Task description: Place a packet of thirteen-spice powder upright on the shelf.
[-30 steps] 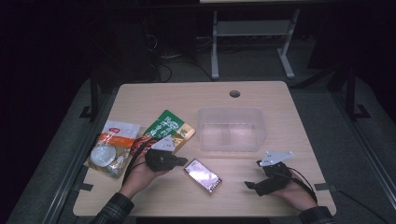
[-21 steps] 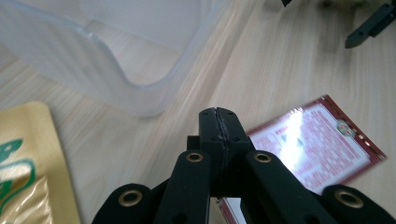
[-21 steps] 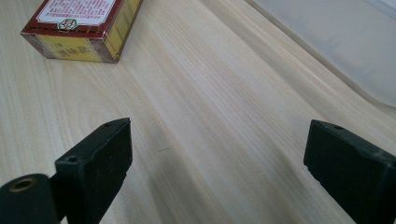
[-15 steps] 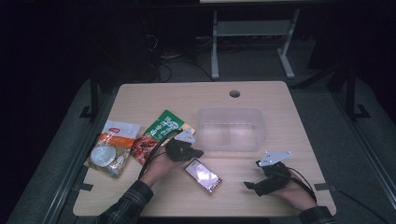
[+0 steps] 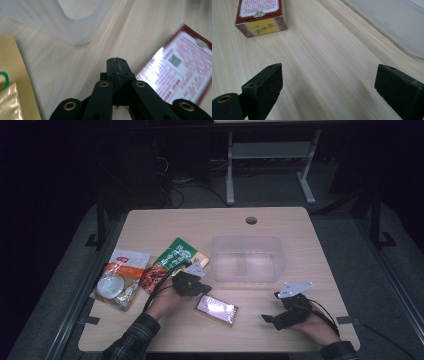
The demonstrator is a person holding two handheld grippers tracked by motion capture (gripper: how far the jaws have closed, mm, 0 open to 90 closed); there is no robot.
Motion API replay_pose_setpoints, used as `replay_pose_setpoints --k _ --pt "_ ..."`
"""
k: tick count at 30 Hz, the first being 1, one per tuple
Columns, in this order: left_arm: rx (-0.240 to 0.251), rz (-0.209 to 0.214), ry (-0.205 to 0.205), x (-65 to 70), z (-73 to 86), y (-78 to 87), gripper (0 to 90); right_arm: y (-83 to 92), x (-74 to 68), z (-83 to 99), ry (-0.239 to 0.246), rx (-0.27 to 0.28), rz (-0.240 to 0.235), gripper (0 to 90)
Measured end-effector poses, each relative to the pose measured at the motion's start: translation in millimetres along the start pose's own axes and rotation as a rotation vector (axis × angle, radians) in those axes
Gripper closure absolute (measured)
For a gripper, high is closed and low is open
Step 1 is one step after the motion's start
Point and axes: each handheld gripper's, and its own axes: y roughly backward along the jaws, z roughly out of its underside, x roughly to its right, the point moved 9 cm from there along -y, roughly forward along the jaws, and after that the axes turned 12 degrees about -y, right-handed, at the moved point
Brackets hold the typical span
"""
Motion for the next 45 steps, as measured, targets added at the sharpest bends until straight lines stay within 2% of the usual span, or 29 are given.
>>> replay_pose_setpoints --k 3,7,11,12,15,16,18,19,21,22,23,25,26,27,32,37,42,45 --pt "-0.021 0.012 0.003 9.5 13.2 8.7 89.7 0.2 0.5 -0.3 0.005 0.002 0.0 7.6" --pt "-0.033 0.01 0.013 14.6 23.4 13.4 89.7 -0.2 0.3 -0.7 0.005 0.002 0.0 7.6" --pt "-0.014 -0.002 0.033 15.0 26.0 18.1 89.6 -0.9 -0.5 -1.6 0.009 0.003 -0.004 7.6" --pt "0.012 -0.006 0.043 15.6 24.6 23.4 89.4 -0.9 -1.1 -1.9 0.01 0.003 -0.007 7.6" --pt "0.031 -0.008 0.04 18.2 24.4 29.8 85.1 -0.8 -1.5 -1.8 0.01 0.003 -0.009 7.6" --pt "0.041 -0.01 0.04 21.0 25.1 33.6 76.1 -0.8 -1.4 -1.6 0.012 0.002 -0.011 7.6" --pt "0.059 -0.006 0.039 26.2 26.6 37.5 65.2 -0.8 -1.3 -1.6 0.012 0.003 -0.011 7.6" --pt "0.063 -0.005 0.037 28.7 28.5 39.6 65.2 -0.7 -1.3 -1.7 0.011 0.003 -0.012 7.6" --pt "0.081 0.015 0.025 39.1 32.8 44.4 47.0 -0.6 -2.0 -1.7 0.012 0.002 -0.012 7.6" --pt "0.081 0.015 0.025 39.1 32.8 44.4 41.2 -0.6 -2.0 -1.7 0.012 0.002 -0.012 7.6" --pt "0.085 0.013 0.006 42.3 34.0 45.9 41.2 -0.5 -2.3 -1.6 0.014 0.001 -0.013 7.8" --pt "0.085 0.01 -0.02 46.4 35.4 45.9 31.5 -0.6 -2.5 -1.5 0.018 -0.001 -0.014 7.9" --pt "0.075 0.015 -0.048 49.8 35.9 43.0 24.5 -0.7 -2.8 -1.4 0.018 -0.005 -0.02 10.8" --pt "0.075 0.015 -0.048 49.8 35.9 43.0 22.3 -0.7 -2.8 -1.4 0.018 -0.005 -0.02 10.8" --pt "0.056 0.027 -0.096 50.2 33.9 31.6 17.3 -1.5 -3.5 -1.1 0.021 -0.015 -0.029 13.0" --pt "0.059 0.044 -0.11 51.3 31.1 22.1 16.6 -1.8 -3.1 -1.1 0.019 -0.017 -0.033 13.1" --pt "0.06 0.058 -0.118 52.1 30.7 16.9 20.8 -1.7 -3.4 -0.8 0.02 -0.018 -0.035 13.2" --pt "0.058 0.066 -0.138 52.2 30.3 14.3 23.0 -1.7 -3.4 -1.0 0.02 -0.018 -0.035 13.2"
